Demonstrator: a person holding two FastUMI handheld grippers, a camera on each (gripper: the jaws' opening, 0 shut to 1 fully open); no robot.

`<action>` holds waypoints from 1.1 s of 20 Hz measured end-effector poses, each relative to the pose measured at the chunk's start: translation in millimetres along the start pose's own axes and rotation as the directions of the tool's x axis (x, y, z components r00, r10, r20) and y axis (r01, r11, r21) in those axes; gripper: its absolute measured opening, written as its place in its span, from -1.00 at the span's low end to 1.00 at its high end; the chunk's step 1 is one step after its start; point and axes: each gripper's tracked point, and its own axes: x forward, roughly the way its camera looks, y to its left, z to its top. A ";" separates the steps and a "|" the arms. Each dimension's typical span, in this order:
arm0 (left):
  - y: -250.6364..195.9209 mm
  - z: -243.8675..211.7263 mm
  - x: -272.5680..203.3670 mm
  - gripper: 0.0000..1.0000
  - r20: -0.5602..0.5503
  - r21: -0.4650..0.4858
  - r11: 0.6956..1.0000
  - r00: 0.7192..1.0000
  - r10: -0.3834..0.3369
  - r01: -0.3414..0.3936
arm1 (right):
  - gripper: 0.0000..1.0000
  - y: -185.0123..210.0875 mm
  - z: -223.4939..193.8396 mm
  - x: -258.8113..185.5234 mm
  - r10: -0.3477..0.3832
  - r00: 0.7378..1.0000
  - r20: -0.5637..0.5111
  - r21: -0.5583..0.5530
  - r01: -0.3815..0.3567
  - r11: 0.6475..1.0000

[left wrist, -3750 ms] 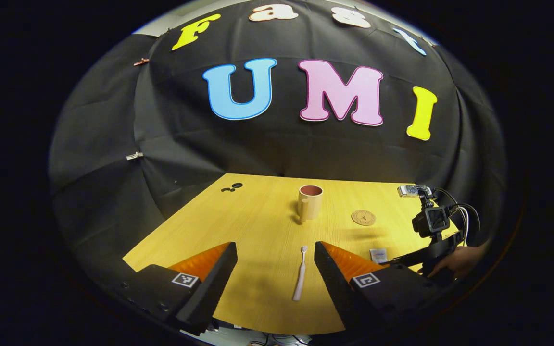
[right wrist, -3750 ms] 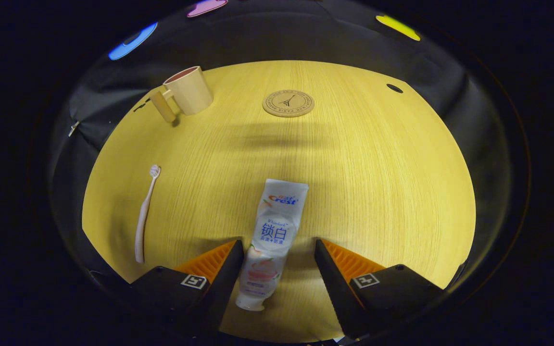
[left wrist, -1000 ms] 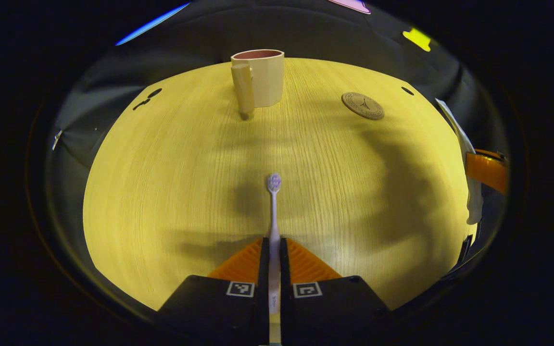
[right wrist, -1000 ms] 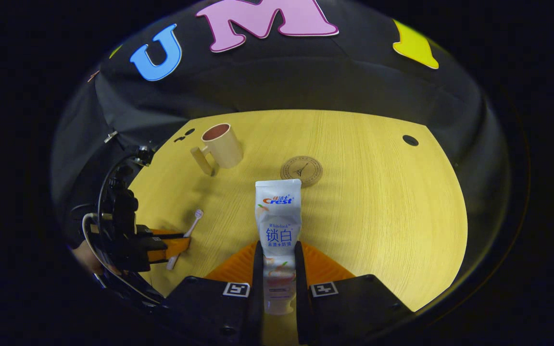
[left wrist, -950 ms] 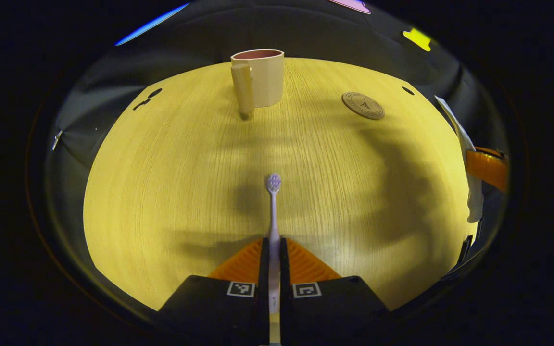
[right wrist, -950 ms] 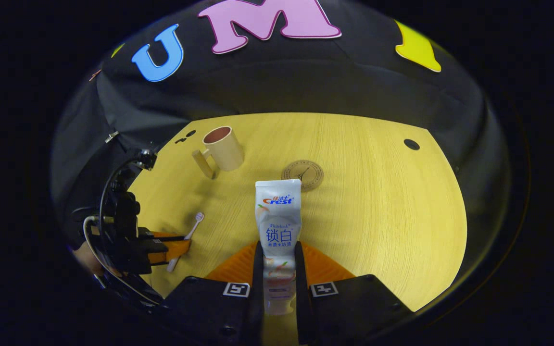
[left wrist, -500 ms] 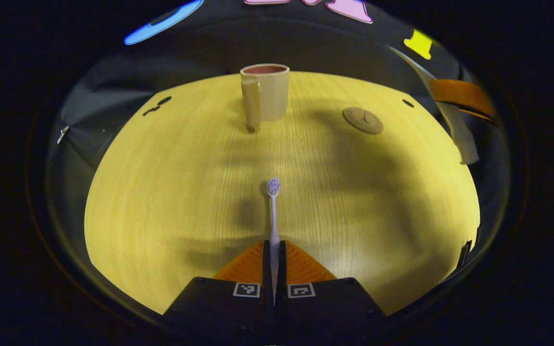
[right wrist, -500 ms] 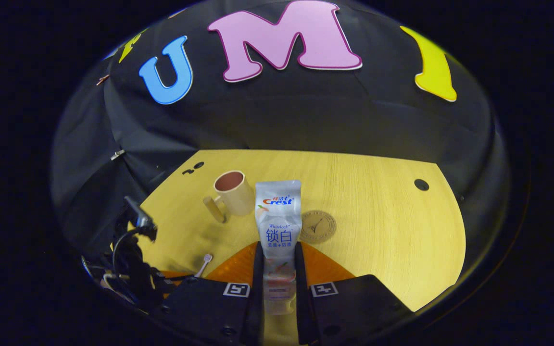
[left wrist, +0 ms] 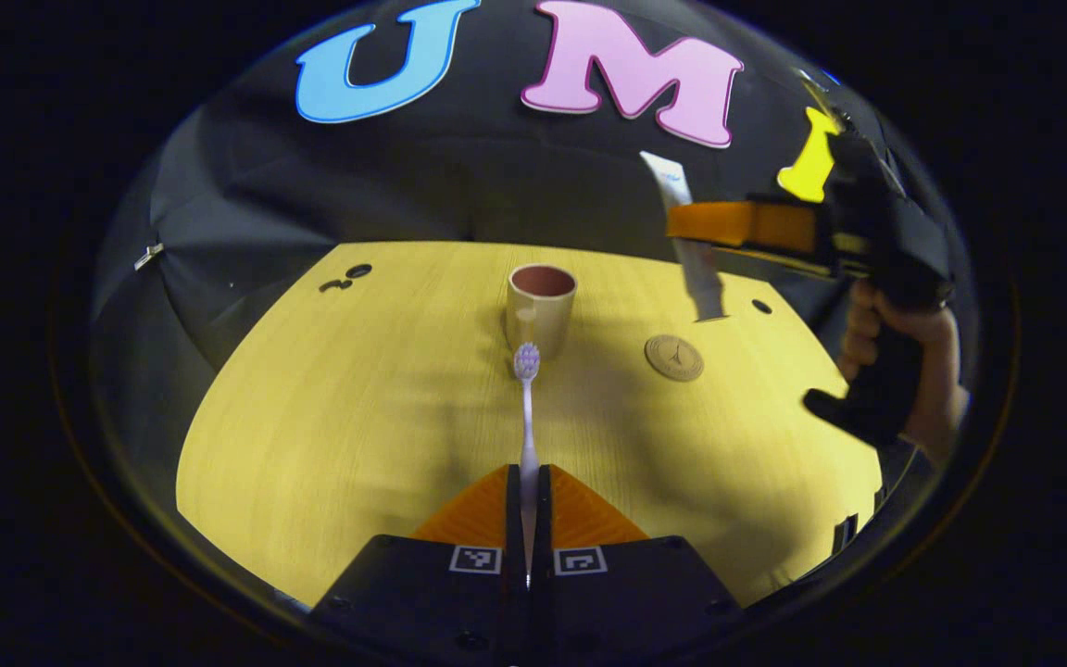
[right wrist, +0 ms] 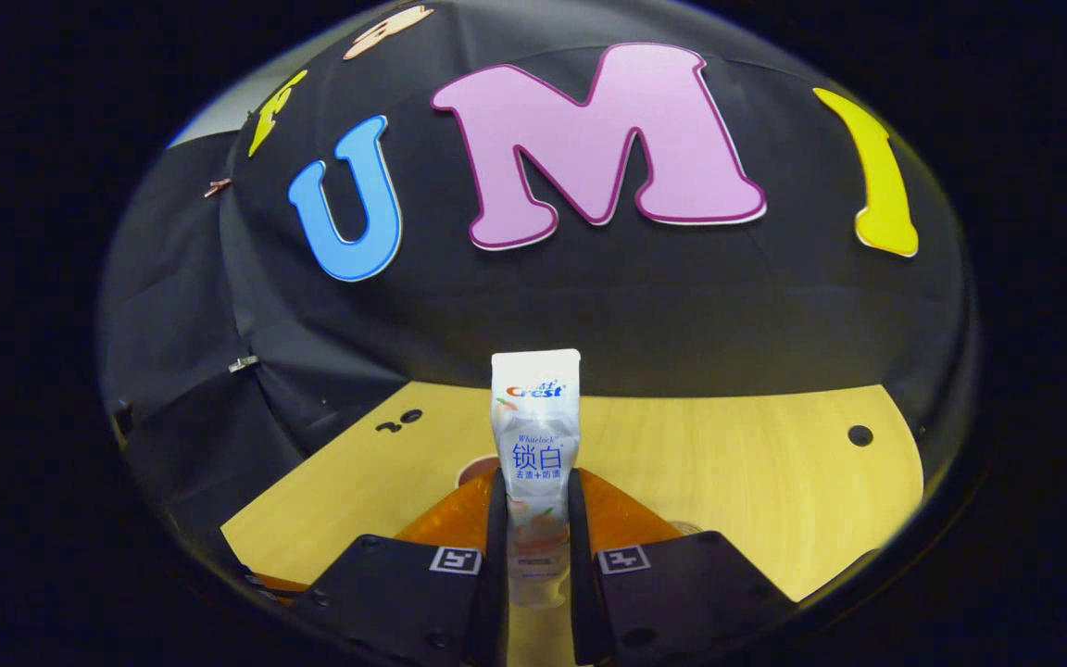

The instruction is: Put the toothbrush and toothpaste on the desktop into the cup, then pick up the cup and place it on the coaster on the desktop.

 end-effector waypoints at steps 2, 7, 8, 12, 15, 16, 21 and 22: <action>6.0 13.2 -10.7 -0.88 0.038 -0.026 1.000 0.999 -0.012 0.013 | -0.40 10.0 14.2 21.6 0.006 0.998 0.070 0.012 -0.007 1.000; 12.1 28.9 -19.7 -0.87 0.104 -0.117 0.989 0.992 -0.078 0.091 | -0.40 32.5 28.8 78.2 0.033 0.985 0.170 0.035 -0.039 0.999; 15.2 29.4 -17.6 -0.88 0.120 -0.125 0.987 0.989 -0.086 0.101 | -0.40 35.6 29.6 87.2 0.035 0.981 0.190 0.020 -0.039 0.999; 22.1 42.7 -12.2 -0.88 0.201 -0.152 0.980 0.974 -0.100 0.132 | -0.40 41.6 9.6 117.2 0.048 0.977 0.209 -0.034 -0.042 0.999; 20.2 48.1 -13.0 -0.88 0.250 -0.155 0.974 0.961 -0.121 0.163 | -0.39 38.7 -18.1 138.4 0.043 0.984 0.171 -0.022 -0.040 0.999; 19.7 47.1 -10.0 -0.88 0.256 -0.150 0.974 0.959 -0.126 0.168 | -0.39 37.5 -24.7 141.0 0.042 0.985 0.169 -0.020 -0.040 0.999; 17.1 42.3 8.0 -0.88 0.295 -0.207 0.952 0.942 -0.160 0.226 | -0.47 39.7 -53.0 154.6 0.060 0.984 0.170 -0.056 -0.051 0.997; 16.4 39.4 11.2 -0.87 0.299 -0.212 0.949 0.940 -0.165 0.234 | -0.32 39.9 -60.8 156.4 0.064 0.985 0.162 -0.063 -0.055 0.996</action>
